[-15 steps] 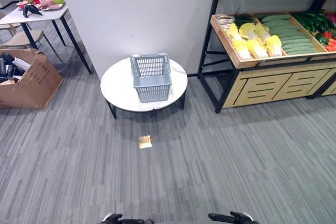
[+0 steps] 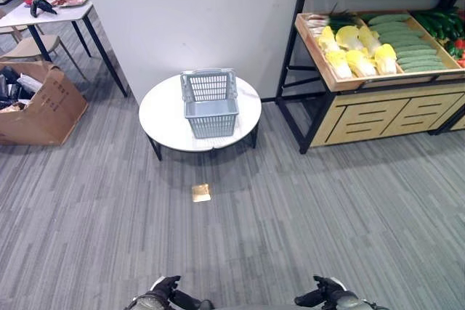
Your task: Get the vegetables into the basket
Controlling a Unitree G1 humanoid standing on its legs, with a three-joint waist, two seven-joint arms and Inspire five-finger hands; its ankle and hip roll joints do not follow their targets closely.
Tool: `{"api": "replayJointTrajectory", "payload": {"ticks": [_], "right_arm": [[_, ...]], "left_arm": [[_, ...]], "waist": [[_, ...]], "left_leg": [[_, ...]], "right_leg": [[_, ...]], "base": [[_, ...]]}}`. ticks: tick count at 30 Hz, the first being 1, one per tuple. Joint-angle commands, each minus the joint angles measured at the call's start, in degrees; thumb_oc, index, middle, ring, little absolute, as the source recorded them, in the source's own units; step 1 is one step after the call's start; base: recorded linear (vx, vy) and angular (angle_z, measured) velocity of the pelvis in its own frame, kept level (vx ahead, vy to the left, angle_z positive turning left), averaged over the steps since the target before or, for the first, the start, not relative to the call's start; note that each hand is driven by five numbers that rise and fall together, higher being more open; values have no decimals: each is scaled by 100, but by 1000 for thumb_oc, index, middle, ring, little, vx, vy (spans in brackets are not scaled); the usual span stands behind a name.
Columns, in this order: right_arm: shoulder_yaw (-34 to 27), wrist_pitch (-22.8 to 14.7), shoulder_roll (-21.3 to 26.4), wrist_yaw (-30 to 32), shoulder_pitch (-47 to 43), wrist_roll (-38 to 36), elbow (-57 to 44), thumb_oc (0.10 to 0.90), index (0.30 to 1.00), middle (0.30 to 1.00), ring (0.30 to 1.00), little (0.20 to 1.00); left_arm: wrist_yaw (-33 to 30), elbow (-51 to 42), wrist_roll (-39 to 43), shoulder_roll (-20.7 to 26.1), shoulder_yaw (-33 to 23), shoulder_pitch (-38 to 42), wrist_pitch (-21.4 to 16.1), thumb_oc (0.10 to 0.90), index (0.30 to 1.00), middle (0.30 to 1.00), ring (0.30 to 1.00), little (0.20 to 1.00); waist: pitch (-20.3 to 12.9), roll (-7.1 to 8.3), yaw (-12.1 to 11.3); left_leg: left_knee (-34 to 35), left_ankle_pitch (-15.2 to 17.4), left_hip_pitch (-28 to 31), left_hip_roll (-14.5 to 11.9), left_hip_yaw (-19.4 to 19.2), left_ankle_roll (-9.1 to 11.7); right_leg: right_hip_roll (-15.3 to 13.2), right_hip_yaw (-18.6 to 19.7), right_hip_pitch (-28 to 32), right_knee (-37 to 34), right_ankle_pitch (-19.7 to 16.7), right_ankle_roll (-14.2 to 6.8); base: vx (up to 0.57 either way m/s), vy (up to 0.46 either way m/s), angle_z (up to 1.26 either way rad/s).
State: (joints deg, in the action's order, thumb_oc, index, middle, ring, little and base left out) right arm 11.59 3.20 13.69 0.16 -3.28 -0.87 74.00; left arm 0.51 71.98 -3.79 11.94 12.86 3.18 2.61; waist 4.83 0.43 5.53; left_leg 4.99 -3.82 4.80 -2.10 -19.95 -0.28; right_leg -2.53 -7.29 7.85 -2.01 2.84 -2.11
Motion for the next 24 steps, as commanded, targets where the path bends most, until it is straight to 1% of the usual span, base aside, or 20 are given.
{"api": "replayJointTrajectory", "payload": {"ticks": [1, 7, 15, 24], "right_arm": [[168, 121, 136, -35, -21, -29, 414, 900, 1000, 1000, 1000, 1000], [155, 107, 144, -54, -15, -43, 402, 900, 1000, 1000, 1000, 1000], [174, 122, 147, -66, -3, -42, 428, 900, 1000, 1000, 1000, 1000], [153, 84, 119, 139, -1, -18, 378, 900, 1000, 1000, 1000, 1000]], "left_arm": [[28, 517, 4, 15, 65, 76, 126, 900, 1000, 1000, 1000, 1000], [39, 520, 21, -1, 57, 66, 135, 900, 1000, 1000, 1000, 1000], [45, 523, 17, -17, 68, 44, 146, 900, 1000, 1000, 1000, 1000], [-45, 536, 55, -44, 83, 49, 154, 900, 1000, 1000, 1000, 1000]], "waist": [[73, 106, 7], [82, 101, 1], [65, 103, -13], [86, 82, 0]], "left_leg": [[1, 173, 411, -266, 214, 687], [1, 179, 426, -247, 221, 677], [1, 222, 458, -234, 242, 646], [1, 223, 457, -223, 268, 636]], "right_leg": [[-430, -227, -135, -299, -776, -626], [-437, -246, -104, -299, -770, -632], [-433, -169, -98, -299, -748, -622], [-444, -138, -90, -299, -738, -614]], "base": [[0, 0, 0], [0, 0, 0], [0, 0, 0], [0, 0, 0]]}}
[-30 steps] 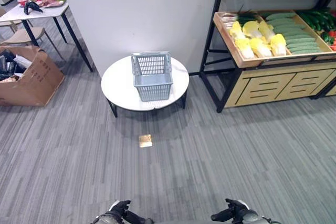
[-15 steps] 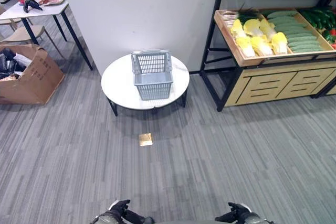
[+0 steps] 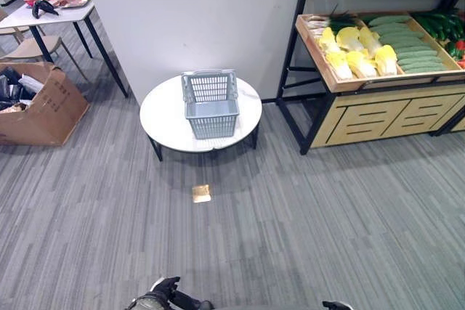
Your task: Get the vegetables into the basket
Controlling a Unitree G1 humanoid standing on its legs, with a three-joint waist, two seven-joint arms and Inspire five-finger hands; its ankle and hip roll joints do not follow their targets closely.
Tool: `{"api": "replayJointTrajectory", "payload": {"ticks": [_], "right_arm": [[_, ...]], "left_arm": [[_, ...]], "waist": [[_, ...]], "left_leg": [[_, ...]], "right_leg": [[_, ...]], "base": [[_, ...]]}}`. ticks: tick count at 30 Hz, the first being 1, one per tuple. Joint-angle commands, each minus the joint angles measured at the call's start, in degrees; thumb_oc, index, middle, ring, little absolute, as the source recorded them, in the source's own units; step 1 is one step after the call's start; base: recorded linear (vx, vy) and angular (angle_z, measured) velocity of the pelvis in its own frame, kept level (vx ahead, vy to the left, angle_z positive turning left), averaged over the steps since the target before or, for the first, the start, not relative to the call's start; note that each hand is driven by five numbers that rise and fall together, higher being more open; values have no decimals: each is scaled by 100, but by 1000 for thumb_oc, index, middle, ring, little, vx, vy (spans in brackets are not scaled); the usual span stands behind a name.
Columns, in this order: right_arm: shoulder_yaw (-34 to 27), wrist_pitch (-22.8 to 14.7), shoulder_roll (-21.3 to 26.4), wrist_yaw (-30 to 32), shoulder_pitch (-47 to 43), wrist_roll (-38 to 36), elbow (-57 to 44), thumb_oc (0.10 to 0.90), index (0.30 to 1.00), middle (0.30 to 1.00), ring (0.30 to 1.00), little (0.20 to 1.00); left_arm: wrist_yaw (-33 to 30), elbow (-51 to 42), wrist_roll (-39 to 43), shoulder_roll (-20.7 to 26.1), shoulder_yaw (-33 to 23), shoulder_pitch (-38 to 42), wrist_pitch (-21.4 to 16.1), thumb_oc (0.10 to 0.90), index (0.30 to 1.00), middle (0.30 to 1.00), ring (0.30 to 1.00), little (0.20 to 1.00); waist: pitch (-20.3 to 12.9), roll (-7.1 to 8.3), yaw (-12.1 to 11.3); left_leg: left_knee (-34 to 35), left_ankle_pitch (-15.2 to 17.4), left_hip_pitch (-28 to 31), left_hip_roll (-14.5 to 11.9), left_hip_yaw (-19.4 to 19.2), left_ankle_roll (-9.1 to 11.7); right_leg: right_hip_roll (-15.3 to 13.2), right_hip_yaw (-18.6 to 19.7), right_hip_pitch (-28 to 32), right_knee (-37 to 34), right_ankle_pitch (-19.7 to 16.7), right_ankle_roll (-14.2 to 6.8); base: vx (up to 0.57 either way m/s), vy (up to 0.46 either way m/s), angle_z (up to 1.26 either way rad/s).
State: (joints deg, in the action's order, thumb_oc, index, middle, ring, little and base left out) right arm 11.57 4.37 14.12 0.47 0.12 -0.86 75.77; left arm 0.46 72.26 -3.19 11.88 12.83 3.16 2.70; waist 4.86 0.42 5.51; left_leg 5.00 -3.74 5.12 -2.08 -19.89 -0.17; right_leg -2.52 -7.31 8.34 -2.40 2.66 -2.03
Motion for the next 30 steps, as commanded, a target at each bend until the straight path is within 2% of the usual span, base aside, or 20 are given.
{"api": "replayJointTrajectory", "payload": {"ticks": [1, 21, 30], "right_arm": [[155, -33, 75, 109, -341, -18, 201, 900, 1000, 1000, 1000, 1000], [351, 16, 79, 36, -403, 199, 211, 900, 1000, 1000, 1000, 1000], [310, 61, 116, 32, -445, 177, 231, 900, 1000, 1000, 1000, 1000]], "left_arm": [[-40, 508, -4, -38, 86, 52, 145, 900, 1000, 1000, 1000, 1000], [-82, 546, -80, -19, 93, 99, 183, 900, 1000, 1000, 1000, 1000], [-101, 521, -92, 21, 130, 159, 193, 900, 1000, 1000, 1000, 1000]], "waist": [[83, 84, 2], [139, 121, -21], [198, 134, -29]], "left_leg": [[0, 215, 426, -225, 261, 625], [0, 242, 405, -202, 259, 602], [0, 289, 329, -116, 284, 504]], "right_leg": [[-445, -136, -138, -260, -720, -621], [-450, -136, -151, -260, -731, -623], [-524, -101, -281, -90, -752, -648]], "base": [[0, 0, 0], [0, 0, 0], [7, 26, -1]]}}
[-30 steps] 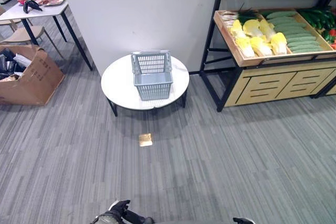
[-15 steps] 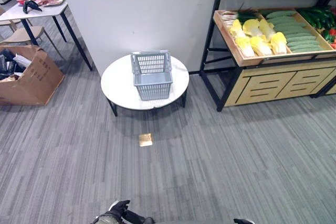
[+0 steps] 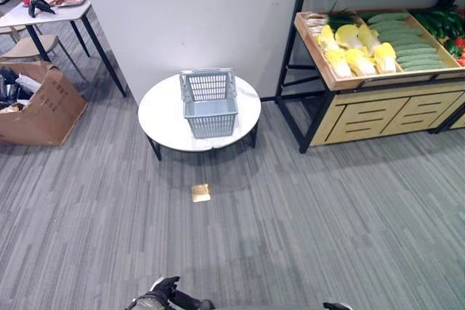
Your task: Get the vegetables into the basket
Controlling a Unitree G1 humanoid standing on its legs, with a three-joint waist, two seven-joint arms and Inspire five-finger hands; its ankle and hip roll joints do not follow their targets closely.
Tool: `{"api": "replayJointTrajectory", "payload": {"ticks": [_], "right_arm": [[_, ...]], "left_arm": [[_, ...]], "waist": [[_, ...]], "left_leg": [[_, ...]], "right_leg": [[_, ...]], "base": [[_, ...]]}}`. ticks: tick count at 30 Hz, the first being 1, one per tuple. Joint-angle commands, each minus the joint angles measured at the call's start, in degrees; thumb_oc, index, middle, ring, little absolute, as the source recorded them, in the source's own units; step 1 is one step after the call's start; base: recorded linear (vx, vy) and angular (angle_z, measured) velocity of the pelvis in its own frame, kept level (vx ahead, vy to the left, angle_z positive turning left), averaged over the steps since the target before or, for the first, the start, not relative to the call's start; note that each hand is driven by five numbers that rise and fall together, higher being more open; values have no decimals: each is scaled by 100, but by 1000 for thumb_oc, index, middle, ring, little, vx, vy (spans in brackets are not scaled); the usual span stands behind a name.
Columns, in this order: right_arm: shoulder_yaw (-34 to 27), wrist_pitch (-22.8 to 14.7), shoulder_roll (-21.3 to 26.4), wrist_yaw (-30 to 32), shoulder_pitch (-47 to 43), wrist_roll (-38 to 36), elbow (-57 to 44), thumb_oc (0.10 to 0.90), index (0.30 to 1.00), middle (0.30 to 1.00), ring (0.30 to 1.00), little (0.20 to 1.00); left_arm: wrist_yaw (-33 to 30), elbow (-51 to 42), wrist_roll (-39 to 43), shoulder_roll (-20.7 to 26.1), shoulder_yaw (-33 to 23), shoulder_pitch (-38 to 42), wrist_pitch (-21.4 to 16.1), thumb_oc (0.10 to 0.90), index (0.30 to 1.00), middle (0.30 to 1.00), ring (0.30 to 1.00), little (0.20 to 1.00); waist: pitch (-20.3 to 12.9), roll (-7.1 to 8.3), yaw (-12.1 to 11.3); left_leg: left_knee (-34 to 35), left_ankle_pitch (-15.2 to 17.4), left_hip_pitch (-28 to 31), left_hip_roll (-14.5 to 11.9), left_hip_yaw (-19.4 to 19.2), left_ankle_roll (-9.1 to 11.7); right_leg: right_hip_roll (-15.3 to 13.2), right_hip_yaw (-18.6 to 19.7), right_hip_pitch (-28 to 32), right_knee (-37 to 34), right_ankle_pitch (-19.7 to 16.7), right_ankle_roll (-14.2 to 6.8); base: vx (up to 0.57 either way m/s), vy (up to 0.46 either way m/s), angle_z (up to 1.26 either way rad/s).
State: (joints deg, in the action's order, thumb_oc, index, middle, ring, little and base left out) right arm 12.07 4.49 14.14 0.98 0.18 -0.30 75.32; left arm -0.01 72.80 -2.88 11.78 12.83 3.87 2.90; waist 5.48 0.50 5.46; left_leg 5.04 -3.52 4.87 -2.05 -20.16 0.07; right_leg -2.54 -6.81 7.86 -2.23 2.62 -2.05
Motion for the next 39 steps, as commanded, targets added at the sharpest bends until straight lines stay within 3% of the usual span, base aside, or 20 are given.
{"api": "replayJointTrajectory", "payload": {"ticks": [1, 9, 13, 19, 23, 24, 28, 31, 33, 35, 38, 39], "right_arm": [[245, 53, 129, -16, -457, 108, 266, 900, 1000, 1000, 1000, 1000], [209, 75, 130, -16, -477, 62, 192, 900, 1000, 1000, 1000, 1000], [88, 73, 166, 0, -487, -79, 166, 900, 1000, 1000, 1000, 1000], [-31, 46, 183, 27, -478, -288, 45, 900, 1000, 1000, 1000, 1000], [-11, 37, 194, 37, -492, -303, 53, 900, 1000, 1000, 1000, 1000], [2, 15, 190, 61, -508, -337, 32, 900, 1000, 1000, 1000, 1000], [-38, -24, 185, 90, -510, -447, -15, 900, 1000, 1000, 1000, 1000], [-75, -20, 205, 61, -460, -396, 19, 900, 1000, 1000, 1000, 1000], [-78, -29, 242, 52, -431, -371, -12, 900, 1000, 1000, 1000, 1000], [-70, -37, 339, 0, -414, -372, 53, 900, 1000, 1000, 1000, 1000], [-106, 7, 462, -16, -407, -388, 205, 900, 1000, 1000, 1000, 1000], [-106, 7, 462, -16, -407, -388, 205, 900, 1000, 1000, 1000, 1000]], "left_arm": [[-54, 459, -121, 36, 127, 99, 175, 900, 1000, 1000, 1000, 1000], [-72, 425, -125, 86, 111, 129, 182, 900, 1000, 1000, 1000, 1000], [-53, 366, -105, 127, 96, 145, 178, 900, 1000, 1000, 1000, 1000], [-90, 315, 7, 158, 35, 167, 184, 900, 1000, 1000, 1000, 1000], [-98, 319, 38, 181, -2, 177, 172, 900, 1000, 1000, 1000, 1000], [-111, 332, 9, 197, -6, 185, 170, 900, 1000, 1000, 1000, 1000], [-120, 322, -62, 235, 27, 199, 119, 900, 1000, 1000, 1000, 1000], [-104, 326, -146, 207, 60, 168, 90, 900, 1000, 1000, 1000, 1000], [-91, 330, -141, 193, 69, 157, 102, 900, 1000, 1000, 1000, 1000], [-109, 323, -150, 124, 155, 169, 62, 900, 1000, 1000, 1000, 1000], [-82, 383, -132, -38, 233, 294, 120, 900, 1000, 1000, 1000, 1000], [-82, 383, -132, -38, 232, 294, 120, 900, 1000, 1000, 1000, 1000]], "waist": [[146, 135, -31], [187, 173, -69], [307, 151, -49], [543, 114, -8], [639, 150, 39], [673, 189, 130], [771, 198, 421], [797, 137, 548], [804, 114, 627], [755, 24, 751], [671, -280, 901], [671, -280, 902]], "left_leg": [[-4, 279, 332, -94, 307, 457], [-4, 346, 271, 20, 248, 337], [-4, 400, 245, 75, 163, 235], [-4, 541, 339, 207, 147, 64], [-4, 678, 470, 295, 235, 103], [-4, 753, 544, 338, 387, 140], [-4, 949, 804, 366, 756, 211], [-4, 1126, 1038, 420, 1040, 222], [-4, 1176, 1124, 466, 1140, 208], [-4, 1290, 1292, 487, 1299, 191], [-4, 996, 1418, 348, 1506, 307], [-4, 996, 1418, 348, 1506, 307]], "right_leg": [[-545, -130, -264, -69, -747, -659], [-639, -19, -457, 169, -759, -745], [-685, 81, -851, 798, -799, -849], [-768, 303, -1635, 2094, -1229, -953], [-703, 298, -1962, 1630, -1317, -891], [-561, 504, -2147, 1023, -1433, -897], [-235, 898, -2711, 153, -1852, -1035], [-198, 512, -2875, -84, -1961, -1047], [-213, 453, -2884, 6, -1992, -1034], [-161, 518, -2772, 105, -1991, -908], [-85, 399, -2714, 317, -1847, -698], [-85, 399, -2714, 317, -1847, -698]], "base": [[24, 55, 0], [21, 65, -5], [-1, 94, -11], [47, 95, -20], [142, -14, -1], [202, -53, 6], [265, -41, 33], [280, -32, 85], [162, -45, 25], [242, -75, 32], [269, -127, 52], [390, -211, 66]]}}
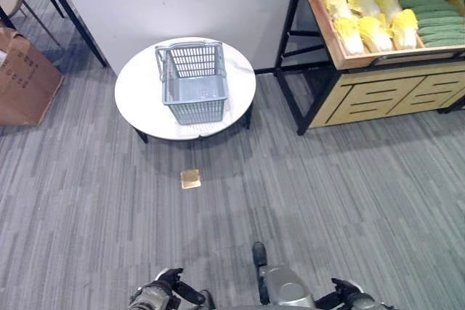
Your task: Get the vegetables into the basket
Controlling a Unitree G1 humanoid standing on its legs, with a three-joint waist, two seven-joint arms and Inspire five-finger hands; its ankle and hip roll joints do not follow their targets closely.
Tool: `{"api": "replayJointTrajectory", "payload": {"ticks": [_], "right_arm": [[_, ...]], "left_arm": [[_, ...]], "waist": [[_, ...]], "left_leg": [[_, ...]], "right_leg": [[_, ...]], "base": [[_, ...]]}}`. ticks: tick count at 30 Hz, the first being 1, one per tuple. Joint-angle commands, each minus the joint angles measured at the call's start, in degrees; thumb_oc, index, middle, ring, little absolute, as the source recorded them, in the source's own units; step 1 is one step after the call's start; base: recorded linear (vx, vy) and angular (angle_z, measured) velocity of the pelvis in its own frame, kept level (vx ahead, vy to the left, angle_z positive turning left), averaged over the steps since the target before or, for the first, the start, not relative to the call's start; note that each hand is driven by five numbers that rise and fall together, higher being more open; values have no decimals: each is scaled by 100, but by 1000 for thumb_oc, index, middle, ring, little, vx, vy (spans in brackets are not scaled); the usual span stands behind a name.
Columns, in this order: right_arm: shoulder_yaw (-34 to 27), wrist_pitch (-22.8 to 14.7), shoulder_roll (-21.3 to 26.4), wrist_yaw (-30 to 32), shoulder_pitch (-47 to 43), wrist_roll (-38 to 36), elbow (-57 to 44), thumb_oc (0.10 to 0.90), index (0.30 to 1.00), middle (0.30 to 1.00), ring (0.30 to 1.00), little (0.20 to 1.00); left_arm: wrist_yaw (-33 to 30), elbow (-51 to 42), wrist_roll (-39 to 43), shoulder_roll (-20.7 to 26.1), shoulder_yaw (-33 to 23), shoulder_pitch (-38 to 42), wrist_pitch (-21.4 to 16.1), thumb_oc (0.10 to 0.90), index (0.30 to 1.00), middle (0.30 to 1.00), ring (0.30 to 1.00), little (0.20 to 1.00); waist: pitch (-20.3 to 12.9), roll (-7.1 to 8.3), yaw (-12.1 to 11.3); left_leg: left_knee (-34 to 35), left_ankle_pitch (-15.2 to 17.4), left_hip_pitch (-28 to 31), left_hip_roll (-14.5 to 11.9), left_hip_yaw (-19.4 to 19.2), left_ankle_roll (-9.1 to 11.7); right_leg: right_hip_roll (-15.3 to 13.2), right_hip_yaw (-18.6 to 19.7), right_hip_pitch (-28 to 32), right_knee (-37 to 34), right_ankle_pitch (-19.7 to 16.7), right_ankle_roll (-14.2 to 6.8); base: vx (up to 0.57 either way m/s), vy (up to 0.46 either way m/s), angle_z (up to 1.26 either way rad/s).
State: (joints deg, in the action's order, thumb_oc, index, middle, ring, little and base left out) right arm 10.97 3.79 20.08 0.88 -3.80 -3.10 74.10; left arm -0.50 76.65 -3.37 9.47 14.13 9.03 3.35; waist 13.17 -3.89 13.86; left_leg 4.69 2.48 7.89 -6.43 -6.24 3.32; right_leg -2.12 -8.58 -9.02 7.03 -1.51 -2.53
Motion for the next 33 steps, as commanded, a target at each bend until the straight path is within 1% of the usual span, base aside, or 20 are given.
{"api": "replayJointTrajectory", "payload": {"ticks": [1, 2, 3, 4, 5, 6, 7, 10, 13, 16, 17, 18, 19, 21, 22, 26, 28, 29, 32, 33], "right_arm": [[-103, 61, -10, 16, 80, -123, 357, 900, 1000, 1000, 1000, 1000], [-119, 44, 32, 20, 100, -153, 319, 900, 1000, 1000, 1000, 1000], [-125, 37, 96, 21, 96, -165, 255, 900, 1000, 1000, 1000, 1000], [-106, 40, 113, 12, 97, -158, 262, 900, 1000, 1000, 1000, 1000], [-106, 40, 113, 12, 97, -158, 262, 900, 1000, 1000, 1000, 1000], [-123, 29, 168, 22, 108, -190, 270, 900, 1000, 1000, 1000, 1000], [-125, 28, 167, 22, 107, -190, 271, 900, 1000, 1000, 1000, 1000], [-146, 54, 206, 33, 98, -248, 288, 900, 1000, 1000, 1000, 1000], [-132, 88, 208, 31, 125, -228, 342, 900, 1000, 1000, 1000, 1000], [-150, 108, 211, 32, 193, -178, 408, 900, 1000, 1000, 1000, 1000], [-151, 112, 209, 37, 227, -148, 433, 900, 1000, 1000, 1000, 1000], [-134, 109, 212, 46, 268, -84, 445, 900, 1000, 1000, 1000, 1000], [-135, 109, 210, 46, 275, -83, 444, 900, 1000, 1000, 1000, 1000], [-83, 99, 204, 66, 290, 1, 448, 900, 1000, 1000, 1000, 1000], [-53, 84, 195, 91, 279, 40, 451, 900, 1000, 1000, 1000, 1000], [-48, 61, 184, 115, 265, 55, 453, 900, 1000, 1000, 1000, 1000], [-4, 68, 159, 94, 255, 104, 486, 900, 1000, 1000, 1000, 1000], [87, 83, 82, 59, 225, 167, 513, 900, 1000, 1000, 1000, 1000], [135, 74, 33, 55, 165, 140, 497, 900, 1000, 1000, 1000, 1000], [155, 71, 7, 38, 136, 136, 466, 900, 1000, 1000, 1000, 1000]], "left_arm": [[-11, -44, -121, 80, 262, -189, 90, 900, 1000, 1000, 1000, 1000], [-10, -74, -150, 42, 314, -159, 87, 900, 1000, 1000, 1000, 1000], [-45, -135, -97, 10, 333, -150, 88, 900, 1000, 1000, 1000, 1000], [-51, -147, -56, 10, 333, -157, 89, 900, 1000, 1000, 1000, 1000], [-51, -148, -55, 10, 333, -157, 89, 900, 1000, 1000, 1000, 1000], [-41, -224, 19, 30, 366, -138, 81, 900, 1000, 1000, 1000, 1000], [-41, -226, 19, 31, 368, -138, 83, 900, 1000, 1000, 1000, 1000], [-62, -336, 41, 25, 464, -95, 83, 900, 1000, 1000, 1000, 1000], [-95, -415, 161, -10, 461, -118, 82, 900, 1000, 1000, 1000, 1000], [-106, -459, 248, -37, 482, -191, 56, 900, 1000, 1000, 1000, 1000], [-104, -461, 261, -38, 469, -206, 49, 900, 1000, 1000, 1000, 1000], [-102, -487, 294, -41, 463, -216, 29, 900, 1000, 1000, 1000, 1000], [-103, -487, 295, -39, 467, -221, 29, 900, 1000, 1000, 1000, 1000], [-144, -488, 290, -32, 453, -203, 16, 900, 1000, 1000, 1000, 1000], [-179, -492, 374, -18, 393, -187, 2, 900, 1000, 1000, 1000, 1000], [-212, -483, 458, 13, 253, -258, -15, 900, 1000, 1000, 1000, 1000], [-242, -436, 428, 38, 192, -335, -2, 900, 1000, 1000, 1000, 1000], [-247, -425, 441, 89, 120, -406, 5, 900, 1000, 1000, 1000, 1000], [-268, -385, 485, 109, 88, -437, -9, 900, 1000, 1000, 1000, 1000], [-262, -381, 539, 119, 53, -446, -9, 900, 1000, 1000, 1000, 1000]], "waist": [[-110, -80, 186], [-102, -127, 224], [-56, -160, 203], [-48, -169, 195], [-43, -170, 197], [-3, -105, 141], [1, -108, 142], [53, 82, 80], [78, 181, -91], [88, 258, -272], [82, 257, -321], [43, 238, -432], [54, 260, -428], [61, 264, -555], [62, 294, -674], [20, 338, -817], [-33, 362, -952], [-187, 366, -1030], [-313, 449, -1121], [-356, 518, -1167]], "left_leg": [[-394, -128, 1046, 601, 202, 267], [-659, -360, 935, 575, 222, 376], [-1079, -808, 779, 547, 215, 615], [-1243, -954, 728, 545, 189, 724], [-1247, -950, 732, 540, 191, 728], [-1947, -1437, 399, 475, 110, 930], [-1978, -1421, 387, 468, 113, 933], [-2586, -1510, 34, 334, -304, 901], [-2508, -1323, -593, 146, -753, 681], [-1956, -1093, -1172, -15, -910, 488], [-1647, -1125, -1315, -58, -904, 482], [-962, -1206, -1558, -110, -766, 467], [-921, -1216, -1509, -80, -771, 463], [-471, -1519, -1718, -156, -475, 503], [-70, -1813, -1949, -274, -362, 618], [31, -1886, -2325, -443, -484, 728], [31, -2031, -2292, -489, -557, 754], [31, -1986, -2180, -490, -549, 692], [4, -1974, -2154, -393, -624, 615], [-57, -1957, -2169, -332, -652, 562]], "right_leg": [[-97, 386, -856, -378, -1108, -417], [-75, 378, -739, -360, -1029, -346], [-13, 336, -463, -362, -848, -211], [15, 327, -356, -400, -795, -159], [19, 324, -348, -404, -795, -157], [45, 356, -79, -463, -625, -22], [50, 351, -76, -466, -626, -20], [-8, 443, 278, -565, -465, 70], [-47, 559, 629, -623, -270, 50], [-135, 698, 966, -683, -66, -40], [-151, 736, 1057, -702, 17, -62], [-136, 839, 1233, -762, 112, -109], [-161, 835, 1268, -767, 133, -117], [-106, 1017, 1469, -801, 235, -143], [-97, 1210, 1715, -840, 363, -172], [-94, 1493, 2081, -900, 522, -189], [-108, 1682, 2396, -940, 643, -187], [-148, 1854, 2598, -1000, 784, -209], [-323, 1977, 2653, -927, 866, -260], [-406, 2036, 2622, -805, 764, -345]], "base": [[385, -211, 62], [557, -360, 87], [362, -274, 90], [257, -214, 80], [263, -232, 29], [176, -169, 3], [262, -251, -7], [240, -202, -8], [285, -112, -17], [306, -17, -19], [426, 50, -19], [337, 43, -24], [357, 40, -9], [353, 27, -33], [362, 27, -55], [379, 27, -52], [460, 89, -61], [267, 83, -60], [346, 128, -113], [349, 145, -65]]}}
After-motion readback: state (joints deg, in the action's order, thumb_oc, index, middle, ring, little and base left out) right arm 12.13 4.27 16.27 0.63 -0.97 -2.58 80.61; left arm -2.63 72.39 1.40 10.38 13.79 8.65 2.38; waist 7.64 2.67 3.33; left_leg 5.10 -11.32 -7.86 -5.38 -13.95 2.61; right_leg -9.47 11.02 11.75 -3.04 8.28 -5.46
